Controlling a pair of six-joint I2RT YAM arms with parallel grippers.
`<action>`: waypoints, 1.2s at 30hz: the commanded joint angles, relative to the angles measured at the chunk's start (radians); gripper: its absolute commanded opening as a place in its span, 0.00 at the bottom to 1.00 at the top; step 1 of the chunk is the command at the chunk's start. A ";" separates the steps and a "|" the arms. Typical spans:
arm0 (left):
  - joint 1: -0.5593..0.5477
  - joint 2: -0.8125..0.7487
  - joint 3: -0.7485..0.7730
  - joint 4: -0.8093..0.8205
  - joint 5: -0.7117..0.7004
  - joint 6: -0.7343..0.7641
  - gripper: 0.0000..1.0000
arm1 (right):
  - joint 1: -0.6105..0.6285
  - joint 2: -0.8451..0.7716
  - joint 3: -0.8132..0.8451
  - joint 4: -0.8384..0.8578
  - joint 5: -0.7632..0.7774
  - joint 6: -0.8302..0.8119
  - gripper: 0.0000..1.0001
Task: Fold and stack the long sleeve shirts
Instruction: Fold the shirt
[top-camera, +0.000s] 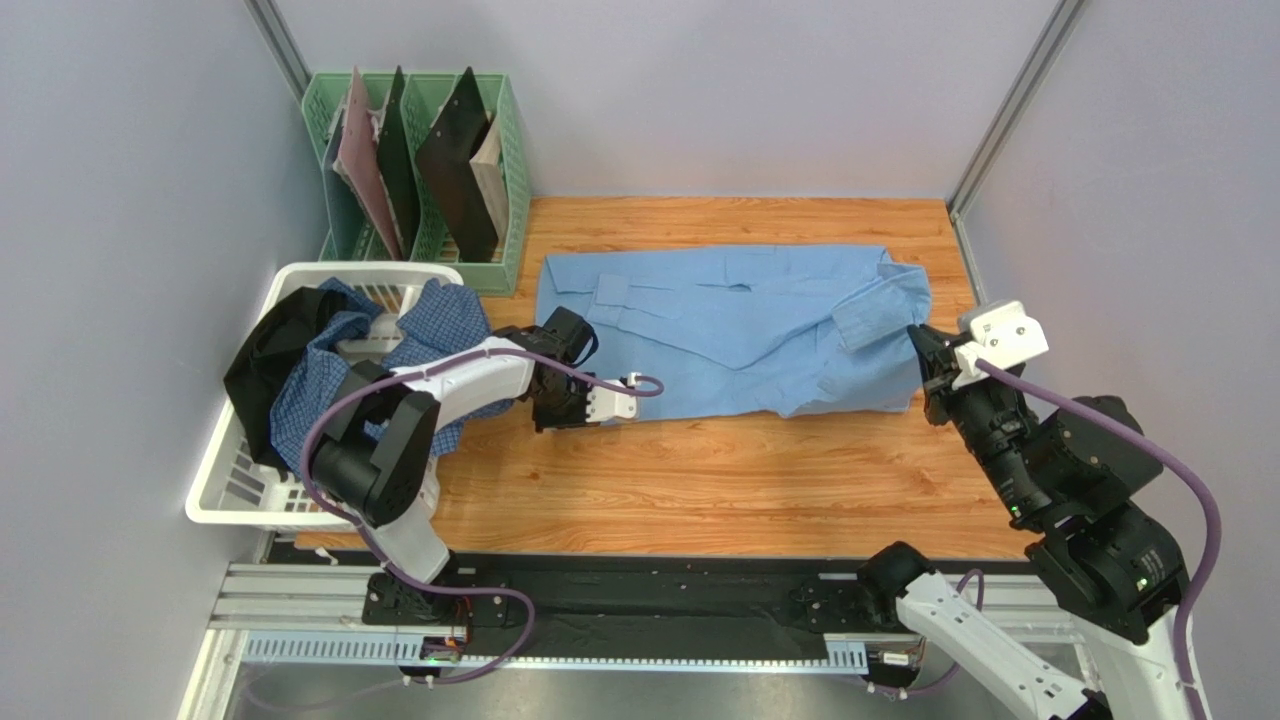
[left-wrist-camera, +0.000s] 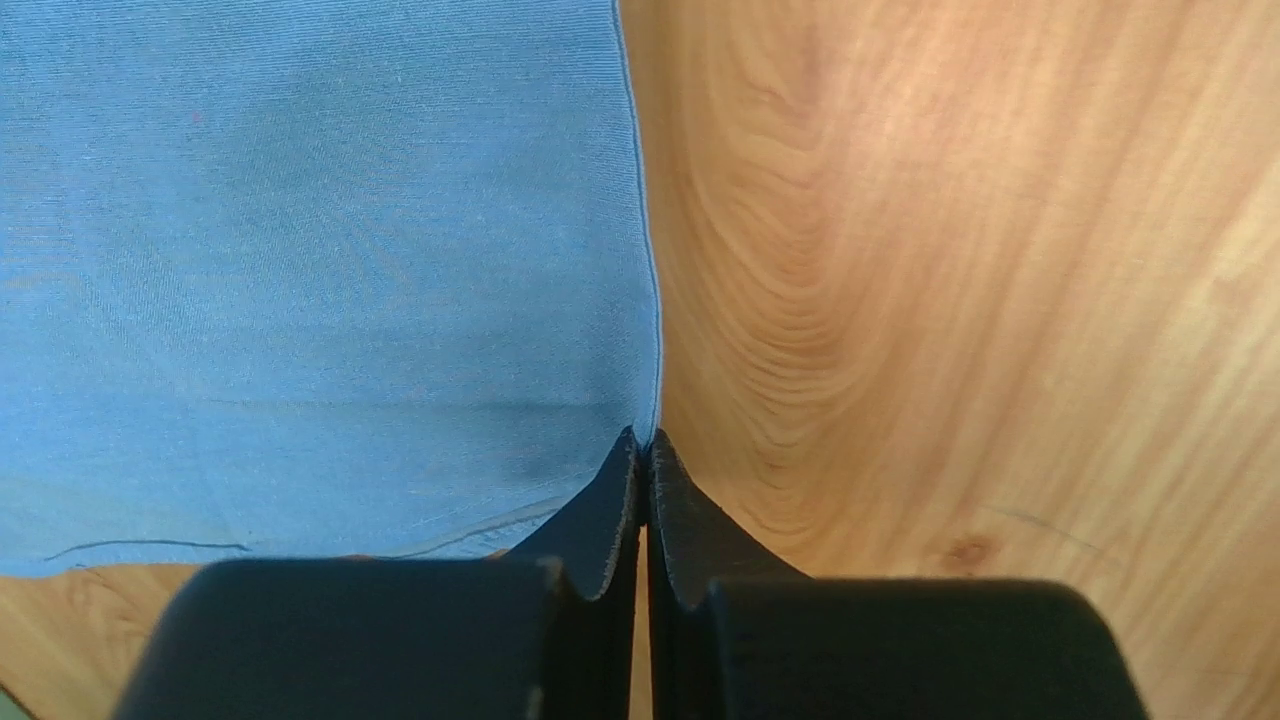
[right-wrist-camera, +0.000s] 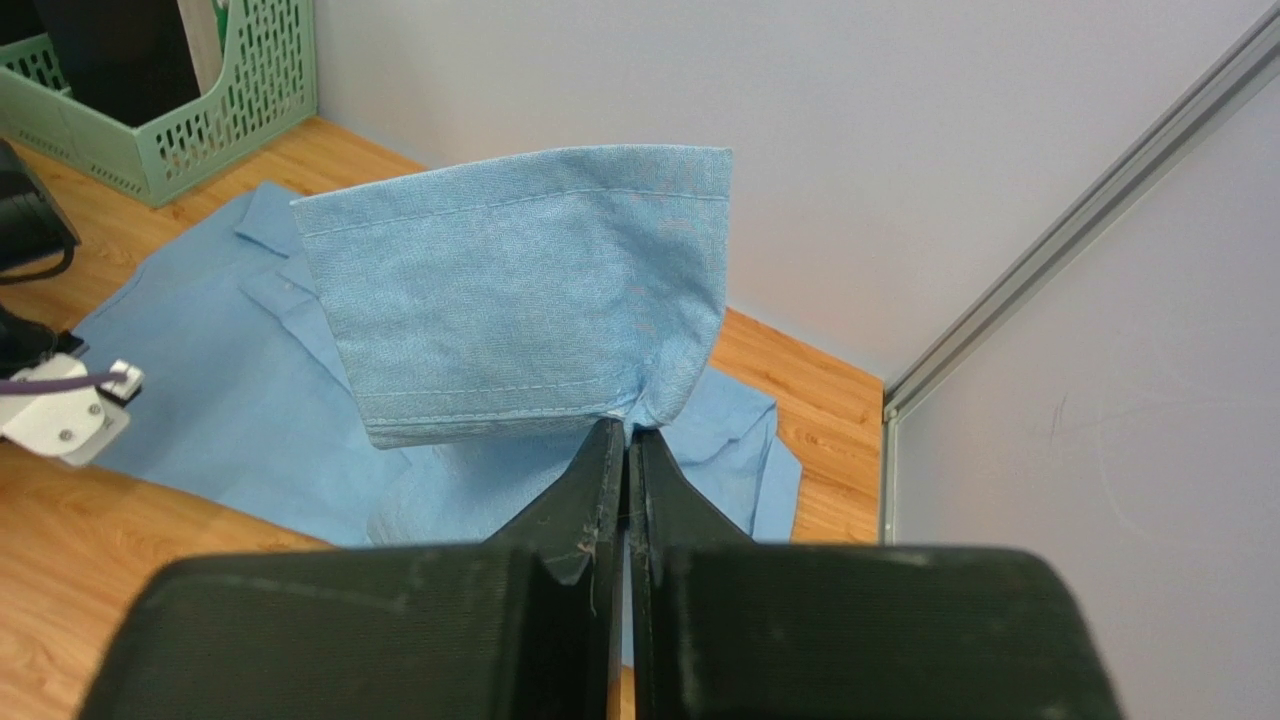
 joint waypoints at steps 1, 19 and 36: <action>-0.004 -0.085 -0.025 -0.092 0.071 0.062 0.00 | -0.016 -0.038 0.063 -0.141 -0.110 0.032 0.00; 0.129 -0.064 0.257 -0.286 0.174 -0.006 0.00 | -0.072 0.250 0.195 0.125 -0.191 -0.251 0.00; 0.212 0.177 0.515 -0.281 0.140 -0.056 0.00 | -0.354 0.759 0.392 0.527 -0.643 -0.326 0.00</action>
